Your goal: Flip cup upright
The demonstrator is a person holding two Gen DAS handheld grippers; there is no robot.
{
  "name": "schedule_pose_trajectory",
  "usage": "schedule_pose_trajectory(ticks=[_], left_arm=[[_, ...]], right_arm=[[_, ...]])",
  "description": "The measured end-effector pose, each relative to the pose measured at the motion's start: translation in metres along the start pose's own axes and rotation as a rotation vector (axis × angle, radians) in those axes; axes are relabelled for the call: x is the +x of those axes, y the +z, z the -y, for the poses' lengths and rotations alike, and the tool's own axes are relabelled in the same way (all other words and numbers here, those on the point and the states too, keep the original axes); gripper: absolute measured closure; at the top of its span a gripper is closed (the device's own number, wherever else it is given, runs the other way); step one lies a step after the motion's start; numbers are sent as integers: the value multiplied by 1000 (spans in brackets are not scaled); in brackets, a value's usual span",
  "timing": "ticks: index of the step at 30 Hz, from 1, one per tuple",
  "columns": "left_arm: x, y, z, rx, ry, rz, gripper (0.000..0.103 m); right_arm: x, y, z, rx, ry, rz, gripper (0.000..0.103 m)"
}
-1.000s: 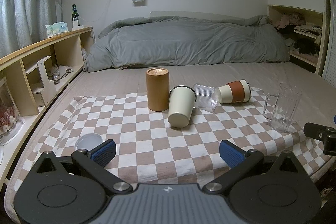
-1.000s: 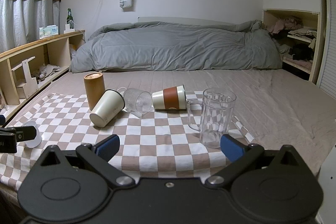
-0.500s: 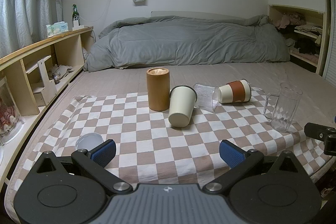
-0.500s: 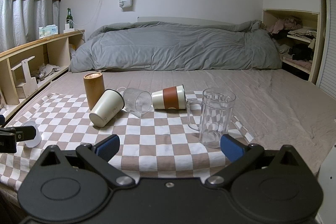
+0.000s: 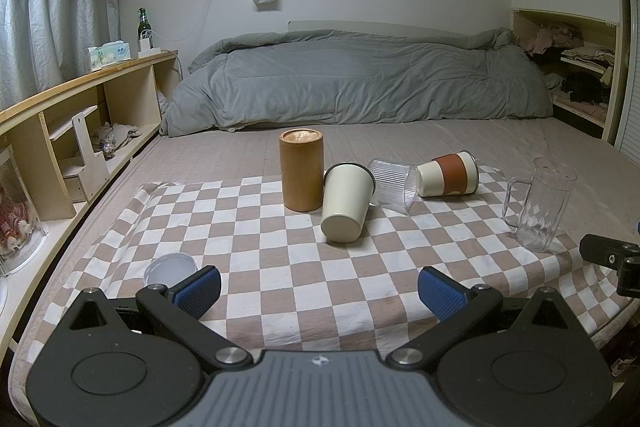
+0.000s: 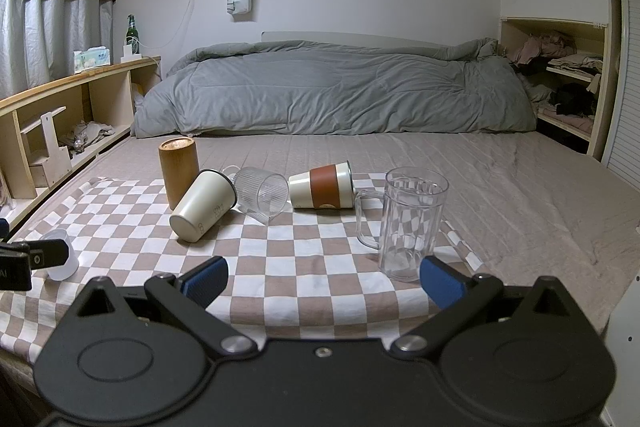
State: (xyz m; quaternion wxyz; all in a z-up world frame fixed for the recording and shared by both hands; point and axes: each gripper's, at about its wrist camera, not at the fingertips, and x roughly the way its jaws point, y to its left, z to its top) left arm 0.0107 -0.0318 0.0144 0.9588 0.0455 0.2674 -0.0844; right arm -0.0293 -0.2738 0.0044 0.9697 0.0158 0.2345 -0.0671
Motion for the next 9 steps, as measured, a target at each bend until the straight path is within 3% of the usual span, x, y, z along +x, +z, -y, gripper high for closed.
schedule_pose_trajectory(ticks=[9], left_arm=[[0,-1,-1,-1,4,-1,0]], right_arm=[[0,0,0,-1,1,-1,0]])
